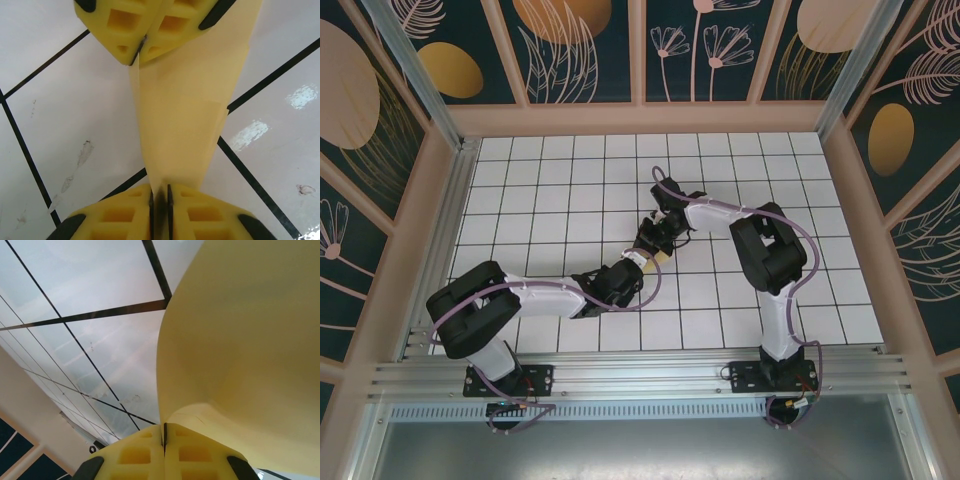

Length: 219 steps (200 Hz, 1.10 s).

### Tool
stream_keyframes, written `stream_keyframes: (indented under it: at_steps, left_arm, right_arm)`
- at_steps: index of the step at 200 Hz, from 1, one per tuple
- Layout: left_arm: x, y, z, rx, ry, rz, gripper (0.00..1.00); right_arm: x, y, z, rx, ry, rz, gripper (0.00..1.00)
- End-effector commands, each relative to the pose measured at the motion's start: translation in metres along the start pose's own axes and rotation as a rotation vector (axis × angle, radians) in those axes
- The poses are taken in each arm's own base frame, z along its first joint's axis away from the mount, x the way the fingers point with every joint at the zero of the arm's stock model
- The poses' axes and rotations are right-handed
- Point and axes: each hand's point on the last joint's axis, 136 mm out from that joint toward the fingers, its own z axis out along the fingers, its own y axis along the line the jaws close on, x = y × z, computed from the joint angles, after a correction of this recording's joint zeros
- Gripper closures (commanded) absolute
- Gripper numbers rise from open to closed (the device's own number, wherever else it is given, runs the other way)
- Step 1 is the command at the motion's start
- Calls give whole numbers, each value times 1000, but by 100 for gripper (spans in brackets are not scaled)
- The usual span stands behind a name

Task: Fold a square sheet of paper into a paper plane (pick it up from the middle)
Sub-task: Fold the wing for the fifth time at the center of the table.

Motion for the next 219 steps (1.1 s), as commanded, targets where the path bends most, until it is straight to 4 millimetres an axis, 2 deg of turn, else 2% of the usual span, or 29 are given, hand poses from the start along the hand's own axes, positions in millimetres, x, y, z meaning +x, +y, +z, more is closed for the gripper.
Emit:
stream_keyframes:
  at_steps: [1, 13, 34, 55, 68, 88, 140, 146, 219]
  left_arm:
    - [-8, -4, -8, 29, -26, -59, 67]
    - [-13, -6, -16, 58, -52, -105, 56]
    - [-25, -5, -32, 105, -101, -192, 44]
    - [-31, 0, -42, 150, -124, -293, 38]
    - [-34, 5, -45, 183, -134, -375, 36]
    - [-36, 11, -45, 229, -133, -498, 36]
    - [-49, -6, -46, 415, -132, -704, 39]
    - [-50, -7, -46, 428, -135, -723, 40]
    - [-51, -19, -42, 527, -139, -816, 49]
  right_arm:
    - [-5, -3, -10, 16, -39, -25, 100]
    - [-7, -7, -9, 19, -45, -38, 100]
    - [-9, -14, -10, 20, -55, -58, 100]
    - [-10, -17, -12, 1, -62, -87, 100]
    - [-7, -12, -13, -32, -63, -133, 100]
    - [-6, -7, -19, -50, -84, -190, 100]
    - [5, 11, -35, -146, -123, -339, 100]
    - [-3, 8, -43, -161, -147, -335, 100]
    - [3, 2, -48, -262, -162, -426, 100]
